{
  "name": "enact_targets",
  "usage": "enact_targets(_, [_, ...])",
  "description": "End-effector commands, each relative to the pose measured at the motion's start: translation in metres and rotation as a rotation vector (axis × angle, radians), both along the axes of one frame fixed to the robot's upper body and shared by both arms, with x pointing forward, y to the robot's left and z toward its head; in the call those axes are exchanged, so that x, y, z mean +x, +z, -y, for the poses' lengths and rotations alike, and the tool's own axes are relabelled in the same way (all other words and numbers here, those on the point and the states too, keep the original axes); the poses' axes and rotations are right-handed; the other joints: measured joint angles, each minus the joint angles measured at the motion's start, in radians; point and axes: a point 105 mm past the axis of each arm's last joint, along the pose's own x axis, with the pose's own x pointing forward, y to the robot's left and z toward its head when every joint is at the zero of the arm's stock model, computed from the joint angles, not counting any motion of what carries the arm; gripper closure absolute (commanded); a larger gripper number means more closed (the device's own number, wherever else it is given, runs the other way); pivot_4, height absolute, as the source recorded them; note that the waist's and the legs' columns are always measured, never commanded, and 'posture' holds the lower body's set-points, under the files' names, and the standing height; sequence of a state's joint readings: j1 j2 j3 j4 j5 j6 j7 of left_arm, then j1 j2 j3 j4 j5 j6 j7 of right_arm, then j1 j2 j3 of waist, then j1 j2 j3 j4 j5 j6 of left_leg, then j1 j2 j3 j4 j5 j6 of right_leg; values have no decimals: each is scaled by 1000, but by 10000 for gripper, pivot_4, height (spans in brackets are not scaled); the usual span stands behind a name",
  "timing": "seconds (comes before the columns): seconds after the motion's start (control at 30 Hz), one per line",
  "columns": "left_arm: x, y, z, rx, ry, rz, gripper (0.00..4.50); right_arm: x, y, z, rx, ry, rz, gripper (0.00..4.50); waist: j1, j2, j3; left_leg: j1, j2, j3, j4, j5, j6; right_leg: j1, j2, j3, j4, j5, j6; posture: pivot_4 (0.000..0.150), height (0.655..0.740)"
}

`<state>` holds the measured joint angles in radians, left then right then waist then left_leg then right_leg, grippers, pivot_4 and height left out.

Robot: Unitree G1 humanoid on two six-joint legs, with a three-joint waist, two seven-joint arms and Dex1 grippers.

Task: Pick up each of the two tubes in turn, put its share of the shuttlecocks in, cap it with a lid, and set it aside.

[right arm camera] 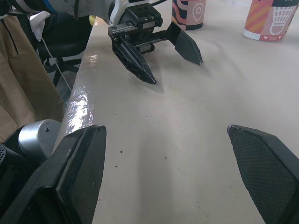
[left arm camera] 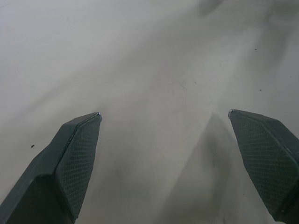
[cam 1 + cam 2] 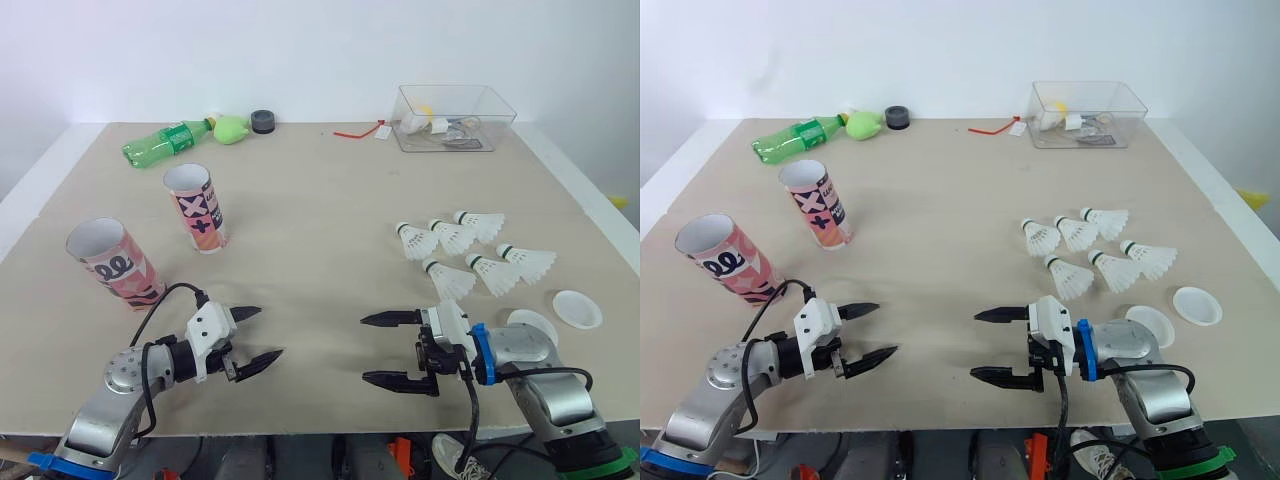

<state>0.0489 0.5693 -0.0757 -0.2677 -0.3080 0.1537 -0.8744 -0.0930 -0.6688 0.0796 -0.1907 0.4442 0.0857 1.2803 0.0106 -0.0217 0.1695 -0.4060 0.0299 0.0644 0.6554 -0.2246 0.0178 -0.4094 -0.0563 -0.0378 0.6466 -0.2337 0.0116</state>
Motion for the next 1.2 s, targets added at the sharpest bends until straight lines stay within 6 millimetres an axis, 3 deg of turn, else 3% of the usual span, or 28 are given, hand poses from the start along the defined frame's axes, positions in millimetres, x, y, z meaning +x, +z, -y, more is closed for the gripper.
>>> enact_targets(0.03, [3, 10, -5, 7, -6, 37, 0, 3, 8, 5, 20, -23, 24, 552, 0, 0, 0, 0, 0, 0, 0, 0, 0, 0, 0, 0, 0, 0, 0, 1500, 7400])
enact_targets(0.3, [-3, 8, -5, -17, -1, 26, 0, 6, 11, 8, 57, -80, 13, 552, 0, 0, 0, 0, 0, 0, 0, 0, 0, 0, 0, 0, 0, 0, 0, 1500, 7400])
enact_targets(0.6, [4, 13, -10, -33, 57, 78, 0, 11, 12, 5, 63, -101, 9, 552, 0, 0, 0, 0, 0, 0, 0, 0, 0, 0, 0, 0, 0, 0, 0, 1500, 7400])
enact_targets(0.73, [3, 23, -27, -90, 249, 142, 0, 33, 24, -22, 102, -154, 55, 552, -8, -1, 0, 1, 2, 2, 0, 0, 0, -1, 0, 1, 0, 1, -1, 1500, 7400])
enact_targets(0.87, [-11, 27, -53, -142, 589, 183, 0, 53, 28, -59, 158, -195, 43, 552, -12, -2, 0, 1, 4, 3, 0, 0, -1, -2, 2, 1, 0, 2, -3, 1500, 7400])
enact_targets(1.07, [-38, 17, -85, -163, 1032, 193, 0, 65, 16, -73, 81, -163, 46, 552, 1, -3, 0, -1, 0, 2, 0, 0, -1, -1, -1, 1, 0, 2, -2, 1500, 7400])
enact_targets(1.2, [-48, 6, -100, -211, 1186, 146, 0, 69, 15, -70, 60, -135, 43, 552, 1, -5, 2, -2, -1, 3, 2, 0, 0, -1, -2, 2, -1, 0, -1, 1500, 7400])
